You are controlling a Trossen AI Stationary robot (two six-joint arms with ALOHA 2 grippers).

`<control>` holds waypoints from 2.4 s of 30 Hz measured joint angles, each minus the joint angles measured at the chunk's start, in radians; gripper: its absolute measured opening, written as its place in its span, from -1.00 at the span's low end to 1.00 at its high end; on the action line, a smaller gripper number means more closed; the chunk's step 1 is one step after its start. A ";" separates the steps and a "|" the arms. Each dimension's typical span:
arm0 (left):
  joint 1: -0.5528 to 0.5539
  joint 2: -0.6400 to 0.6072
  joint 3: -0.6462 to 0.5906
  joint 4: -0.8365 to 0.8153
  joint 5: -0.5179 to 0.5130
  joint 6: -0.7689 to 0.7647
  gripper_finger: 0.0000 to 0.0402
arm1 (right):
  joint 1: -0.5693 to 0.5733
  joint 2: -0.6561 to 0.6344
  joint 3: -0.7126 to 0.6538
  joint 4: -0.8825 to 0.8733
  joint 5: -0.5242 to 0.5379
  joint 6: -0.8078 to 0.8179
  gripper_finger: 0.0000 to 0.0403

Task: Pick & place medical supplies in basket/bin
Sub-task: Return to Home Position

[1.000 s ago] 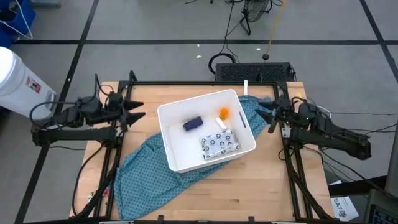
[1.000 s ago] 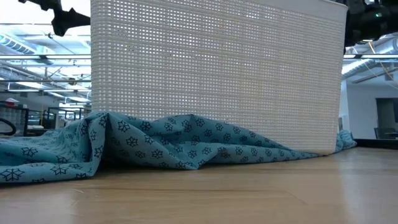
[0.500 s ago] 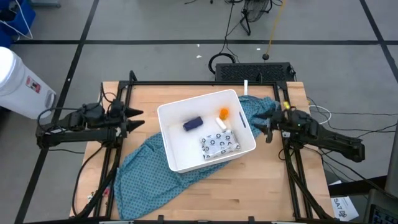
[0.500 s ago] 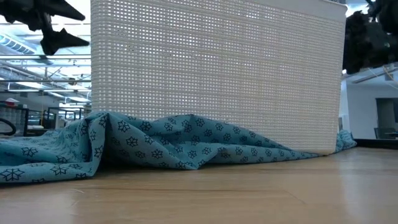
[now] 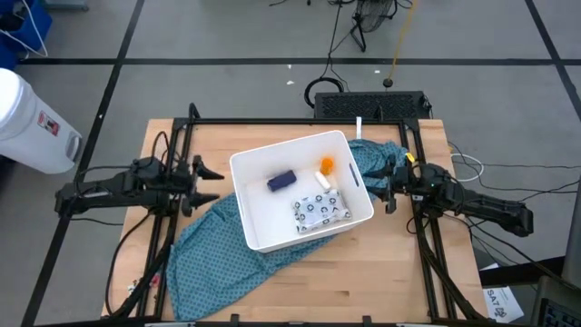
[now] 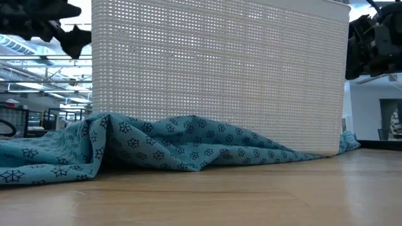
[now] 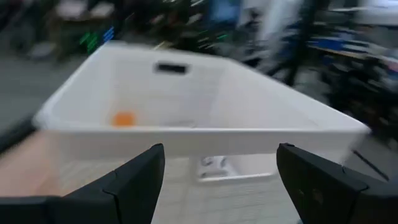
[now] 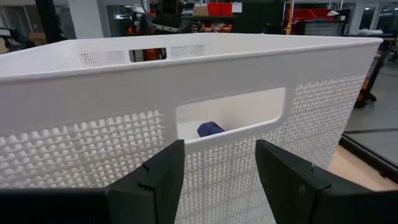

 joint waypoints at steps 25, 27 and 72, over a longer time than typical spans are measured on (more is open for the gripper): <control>0.000 0.000 -0.123 0.100 -0.131 0.133 0.55 | 0.000 0.000 -0.004 0.011 -0.002 0.069 -0.07; 0.000 0.000 -0.123 0.100 -0.131 0.132 0.54 | 0.000 0.000 -0.004 0.013 -0.003 0.069 -0.07; 0.000 0.000 -0.123 0.098 -0.132 0.132 0.54 | 0.000 0.000 -0.004 0.019 -0.002 0.069 -0.07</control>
